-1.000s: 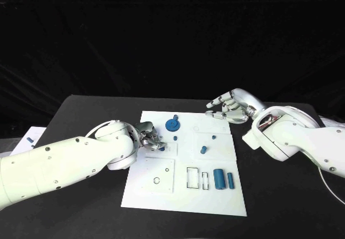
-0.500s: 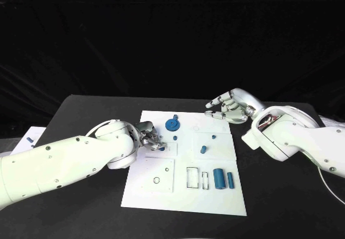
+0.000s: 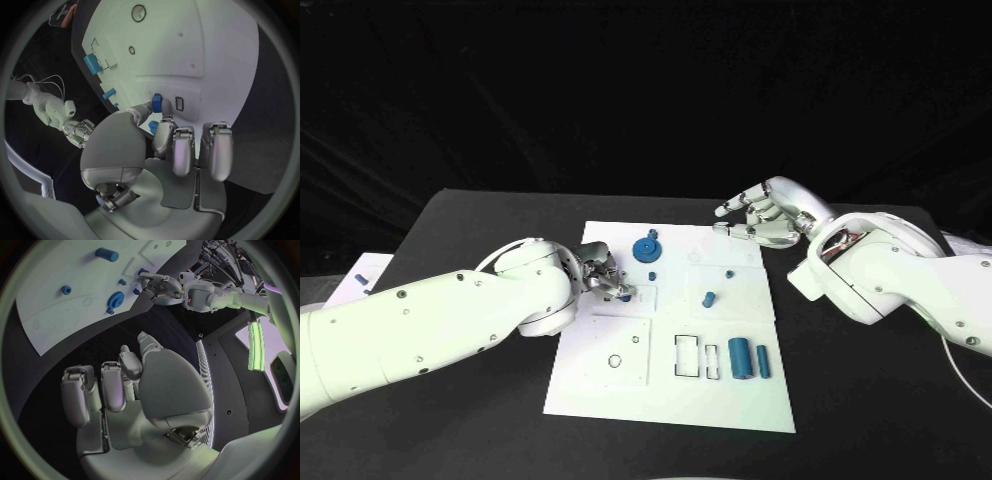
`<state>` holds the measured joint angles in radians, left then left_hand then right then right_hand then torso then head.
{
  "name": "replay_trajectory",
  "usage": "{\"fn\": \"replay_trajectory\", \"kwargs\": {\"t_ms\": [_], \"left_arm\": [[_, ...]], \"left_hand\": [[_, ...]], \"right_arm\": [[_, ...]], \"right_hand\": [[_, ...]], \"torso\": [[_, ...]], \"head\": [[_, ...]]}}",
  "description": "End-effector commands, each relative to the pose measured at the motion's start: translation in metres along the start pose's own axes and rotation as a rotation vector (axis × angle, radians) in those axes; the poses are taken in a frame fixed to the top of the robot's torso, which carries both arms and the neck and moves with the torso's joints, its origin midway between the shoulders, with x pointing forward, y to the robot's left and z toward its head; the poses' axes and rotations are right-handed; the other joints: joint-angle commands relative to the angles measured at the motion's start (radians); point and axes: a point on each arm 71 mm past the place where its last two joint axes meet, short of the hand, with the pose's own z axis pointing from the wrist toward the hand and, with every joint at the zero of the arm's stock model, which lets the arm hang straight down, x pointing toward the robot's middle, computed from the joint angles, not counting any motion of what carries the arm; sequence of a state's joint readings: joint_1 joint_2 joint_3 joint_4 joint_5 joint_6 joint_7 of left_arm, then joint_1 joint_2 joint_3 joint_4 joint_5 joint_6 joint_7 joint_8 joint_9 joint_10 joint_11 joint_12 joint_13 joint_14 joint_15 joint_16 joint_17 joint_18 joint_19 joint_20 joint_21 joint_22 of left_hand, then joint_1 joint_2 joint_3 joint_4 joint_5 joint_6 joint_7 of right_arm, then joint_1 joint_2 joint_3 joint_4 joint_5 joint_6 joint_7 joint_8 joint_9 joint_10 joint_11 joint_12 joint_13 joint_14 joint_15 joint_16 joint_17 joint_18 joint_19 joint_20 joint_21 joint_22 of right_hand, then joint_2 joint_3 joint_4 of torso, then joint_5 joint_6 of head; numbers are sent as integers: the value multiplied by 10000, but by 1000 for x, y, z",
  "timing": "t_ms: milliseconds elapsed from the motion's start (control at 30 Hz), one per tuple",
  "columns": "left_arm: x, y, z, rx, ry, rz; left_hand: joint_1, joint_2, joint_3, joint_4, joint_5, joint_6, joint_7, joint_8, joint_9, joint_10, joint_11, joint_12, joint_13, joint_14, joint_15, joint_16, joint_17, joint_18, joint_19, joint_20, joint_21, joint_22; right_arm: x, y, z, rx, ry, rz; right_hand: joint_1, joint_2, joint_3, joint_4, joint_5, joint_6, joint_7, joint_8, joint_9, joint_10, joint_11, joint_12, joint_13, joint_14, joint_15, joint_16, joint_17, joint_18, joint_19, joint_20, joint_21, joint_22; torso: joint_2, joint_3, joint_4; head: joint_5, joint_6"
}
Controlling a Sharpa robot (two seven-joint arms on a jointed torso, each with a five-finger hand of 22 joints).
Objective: Assemble the parts on the task board
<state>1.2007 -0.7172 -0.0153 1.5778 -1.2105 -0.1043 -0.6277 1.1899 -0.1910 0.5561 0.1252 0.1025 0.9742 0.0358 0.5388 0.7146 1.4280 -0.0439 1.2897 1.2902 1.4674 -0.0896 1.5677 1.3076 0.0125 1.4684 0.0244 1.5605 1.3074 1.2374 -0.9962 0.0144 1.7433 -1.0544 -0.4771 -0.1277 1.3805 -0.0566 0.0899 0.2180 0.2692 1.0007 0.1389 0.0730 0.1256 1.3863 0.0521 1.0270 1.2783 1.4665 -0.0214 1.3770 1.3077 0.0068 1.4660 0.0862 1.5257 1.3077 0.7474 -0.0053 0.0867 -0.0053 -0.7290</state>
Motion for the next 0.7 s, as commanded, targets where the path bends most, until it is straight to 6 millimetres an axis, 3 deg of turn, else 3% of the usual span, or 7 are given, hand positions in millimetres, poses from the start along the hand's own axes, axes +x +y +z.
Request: {"fn": "replay_trajectory", "kwargs": {"t_ms": [33, 300, 700], "left_arm": [[8, 3, 2, -318, 498, 205], [8, 4, 3, -431, 542, 281], [7, 3, 6, -569, 533, 381]], "left_hand": [[-101, 3, 304, -368, 41, 221, -147, -16, 22, 67, -18, 80, 32, 1034, -68, 31, 2632, -110, 993, -78, 63, 2579], [-531, -89, -136, -78, 240, 369, -206, 48, 132, 130, -69, 172, 129, 1034, -111, 31, 2632, -125, 1024, -120, 103, 2634], [-895, -94, -476, 236, 266, 485, -268, 196, 334, 210, -118, 293, 250, 1034, -149, 31, 2632, -125, 1024, -160, 103, 2634]], "right_arm": [[1, 1, -1, -47, 83, -24], [1, 1, -1, -62, 79, -20], [1, 1, -2, -70, 71, -18]], "right_hand": [[-5, 78, -28, 47, 42, 53, 11, -1, 14, 7, -21, -69, -22, 584, -4, -56, 606, 144, 420, 41, 4, 1877], [-5, 77, -29, 47, 47, 52, 10, -1, 14, 3, -22, -79, -28, 580, -4, -75, 587, 149, 405, 41, -6, 1860], [-3, 75, -31, 47, 55, 49, 10, -3, 13, -10, -22, -114, -46, 576, -5, -91, 572, 154, 390, 41, -17, 1842]], "torso": [[2, 9, -2], [4, 16, 4], [-2, 2, -2]], "head": [[-1, -5], [6, -17], [21, -26]]}}
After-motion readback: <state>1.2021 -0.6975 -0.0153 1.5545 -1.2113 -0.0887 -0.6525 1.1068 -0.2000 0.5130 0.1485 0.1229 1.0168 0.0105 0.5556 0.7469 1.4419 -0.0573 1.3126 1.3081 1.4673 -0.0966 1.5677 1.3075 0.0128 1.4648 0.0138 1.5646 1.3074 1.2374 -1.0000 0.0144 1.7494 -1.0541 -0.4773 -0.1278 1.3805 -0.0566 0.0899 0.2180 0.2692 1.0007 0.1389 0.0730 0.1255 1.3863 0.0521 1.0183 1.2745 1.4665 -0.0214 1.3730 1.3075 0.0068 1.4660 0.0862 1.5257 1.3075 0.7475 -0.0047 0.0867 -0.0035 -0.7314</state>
